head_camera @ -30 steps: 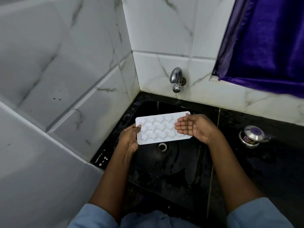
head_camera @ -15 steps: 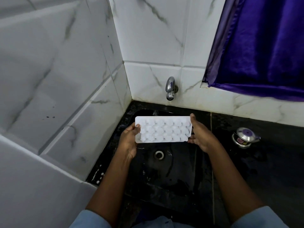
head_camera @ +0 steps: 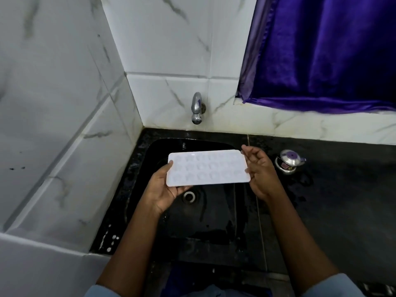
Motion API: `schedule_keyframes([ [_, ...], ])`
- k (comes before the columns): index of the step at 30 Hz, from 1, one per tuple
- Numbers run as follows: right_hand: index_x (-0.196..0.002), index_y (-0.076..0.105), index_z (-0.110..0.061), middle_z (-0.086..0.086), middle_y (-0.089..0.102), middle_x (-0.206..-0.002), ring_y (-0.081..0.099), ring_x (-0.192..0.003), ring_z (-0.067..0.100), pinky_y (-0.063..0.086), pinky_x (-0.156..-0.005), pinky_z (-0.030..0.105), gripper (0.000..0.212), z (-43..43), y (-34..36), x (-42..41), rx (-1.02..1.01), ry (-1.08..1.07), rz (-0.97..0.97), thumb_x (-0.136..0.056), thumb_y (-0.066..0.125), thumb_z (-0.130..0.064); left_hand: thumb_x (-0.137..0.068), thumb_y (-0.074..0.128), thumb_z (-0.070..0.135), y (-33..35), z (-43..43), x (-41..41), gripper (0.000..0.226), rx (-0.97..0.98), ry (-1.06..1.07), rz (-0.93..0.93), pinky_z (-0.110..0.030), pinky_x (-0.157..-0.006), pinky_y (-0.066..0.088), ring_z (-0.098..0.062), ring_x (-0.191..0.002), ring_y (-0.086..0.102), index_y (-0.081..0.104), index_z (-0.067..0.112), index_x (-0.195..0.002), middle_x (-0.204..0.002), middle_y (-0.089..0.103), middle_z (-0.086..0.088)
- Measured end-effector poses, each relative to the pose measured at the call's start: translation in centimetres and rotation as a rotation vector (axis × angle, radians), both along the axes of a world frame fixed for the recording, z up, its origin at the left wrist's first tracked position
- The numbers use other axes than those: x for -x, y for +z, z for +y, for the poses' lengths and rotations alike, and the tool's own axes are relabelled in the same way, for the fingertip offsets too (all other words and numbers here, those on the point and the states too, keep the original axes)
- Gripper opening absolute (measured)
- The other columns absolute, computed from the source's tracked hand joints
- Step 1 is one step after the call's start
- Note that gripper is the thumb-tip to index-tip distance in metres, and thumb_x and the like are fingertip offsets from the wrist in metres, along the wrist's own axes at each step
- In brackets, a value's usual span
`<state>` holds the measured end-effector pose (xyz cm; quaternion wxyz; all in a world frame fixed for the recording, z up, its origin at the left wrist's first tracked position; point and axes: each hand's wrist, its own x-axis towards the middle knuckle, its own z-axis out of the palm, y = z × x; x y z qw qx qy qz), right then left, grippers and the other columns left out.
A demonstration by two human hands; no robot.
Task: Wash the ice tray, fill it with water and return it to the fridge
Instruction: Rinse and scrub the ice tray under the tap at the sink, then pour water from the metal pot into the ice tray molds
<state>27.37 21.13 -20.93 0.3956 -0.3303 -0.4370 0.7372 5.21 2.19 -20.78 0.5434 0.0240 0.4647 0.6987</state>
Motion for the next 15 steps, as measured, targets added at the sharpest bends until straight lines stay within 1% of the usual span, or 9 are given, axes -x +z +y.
schedule_keyframes([
  [1, -0.111, 0.061, -0.011, 0.004, 0.067, -0.134, 0.066, -0.121, 0.013, 0.058, -0.087, 0.024, 0.067, 0.3, -0.2, -0.3, -0.023, 0.002, -0.002, -0.075, 0.028, 0.035, -0.106, 0.051, 0.044, 0.3, 0.0, -0.2, 0.052, 0.005, -0.025, 0.001, -0.061, -0.111, 0.046, -0.037, -0.125, 0.068, 0.061, 0.008, -0.142, -0.136, 0.07, -0.017],
  [3, -0.111, 0.061, -0.012, 0.006, 0.067, -0.136, 0.063, -0.13, 0.025, 0.058, -0.085, 0.03, 0.064, 0.7, -0.8, -0.4, -0.058, 0.05, -0.067, -0.076, 0.031, 0.033, -0.106, 0.045, 0.056, 0.7, 0.4, -1.0, 0.057, 0.038, -0.072, 0.01, -0.06, -0.114, 0.042, -0.034, -0.119, 0.072, 0.066, 0.012, -0.136, -0.134, 0.072, -0.015],
  [5, -0.113, 0.063, -0.011, 0.01, 0.068, -0.134, 0.06, -0.132, 0.034, 0.056, -0.083, 0.036, 0.056, 0.9, -1.8, -0.4, -0.099, 0.096, -0.169, -0.073, 0.041, 0.022, -0.104, 0.043, 0.063, 0.6, 0.7, -1.9, 0.062, 0.113, -0.092, 0.041, -0.059, -0.115, 0.041, -0.031, -0.112, 0.075, 0.068, 0.014, -0.132, -0.132, 0.073, -0.015],
  [7, -0.118, 0.064, -0.008, 0.014, 0.068, -0.134, 0.063, -0.127, 0.031, 0.054, -0.09, 0.04, 0.055, 1.3, -1.9, -0.8, -0.109, 0.082, -0.182, -0.068, 0.05, 0.012, -0.103, 0.044, 0.064, -0.1, 1.4, -2.2, 0.065, 0.136, -0.073, 0.05, -0.058, -0.116, 0.04, -0.031, -0.115, 0.074, 0.067, 0.013, -0.135, -0.134, 0.072, -0.015],
  [9, -0.121, 0.064, -0.005, 0.016, 0.068, -0.134, 0.066, -0.123, 0.025, 0.053, -0.097, 0.041, 0.046, 2.2, -1.2, -2.1, -0.108, 0.041, -0.152, -0.081, 0.057, 0.016, -0.104, 0.045, 0.06, -0.2, 1.9, -2.7, 0.062, 0.119, -0.07, 0.046, -0.058, -0.115, 0.04, -0.031, -0.115, 0.074, 0.065, 0.011, -0.138, -0.134, 0.072, -0.015],
  [10, -0.119, 0.065, -0.005, 0.016, 0.071, -0.128, 0.068, -0.117, 0.023, 0.054, -0.097, 0.038, 0.038, 2.8, -0.9, -2.9, -0.117, -0.005, -0.16, -0.088, 0.058, 0.016, -0.106, 0.046, 0.057, -0.2, 2.3, -3.0, 0.059, 0.113, -0.074, 0.046, -0.056, -0.112, 0.044, -0.031, -0.112, 0.075, 0.065, 0.01, -0.137, -0.132, 0.073, -0.015],
  [11, -0.114, 0.067, -0.006, 0.014, 0.074, -0.118, 0.071, -0.104, 0.019, 0.056, -0.092, 0.035, 0.03, 3.6, -1.0, -3.9, -0.126, -0.07, -0.19, -0.093, 0.058, 0.013, -0.106, 0.047, 0.055, 0.0, 2.5, -3.3, 0.056, 0.105, -0.072, 0.052, -0.054, -0.108, 0.047, -0.03, -0.109, 0.077, 0.066, 0.01, -0.135, -0.13, 0.074, -0.015],
  [13, -0.097, 0.073, -0.013, 0.005, 0.074, -0.091, 0.067, -0.077, 0.014, 0.054, -0.075, 0.031, 0.02, 6.2, -1.7, -6.5, -0.164, -0.26, -0.279, -0.095, 0.061, 0.003, -0.107, 0.047, 0.053, 0.5, 3.3, -4.5, 0.052, 0.091, -0.058, 0.04, -0.052, -0.103, 0.051, -0.029, -0.103, 0.078, 0.069, 0.011, -0.129, -0.127, 0.075, -0.015],
  [15, -0.079, 0.075, -0.02, -0.004, 0.07, -0.073, 0.062, -0.07, 0.012, 0.049, -0.071, 0.032, 0.022, 9.1, -2.4, -9.4, -0.176, -0.448, -0.327, -0.092, 0.063, -0.006, -0.107, 0.046, 0.053, 0.6, 4.2, -5.9, 0.052, 0.084, -0.07, 0.019, -0.051, -0.093, 0.058, -0.03, -0.1, 0.079, 0.07, 0.011, -0.126, -0.124, 0.076, -0.015],
])
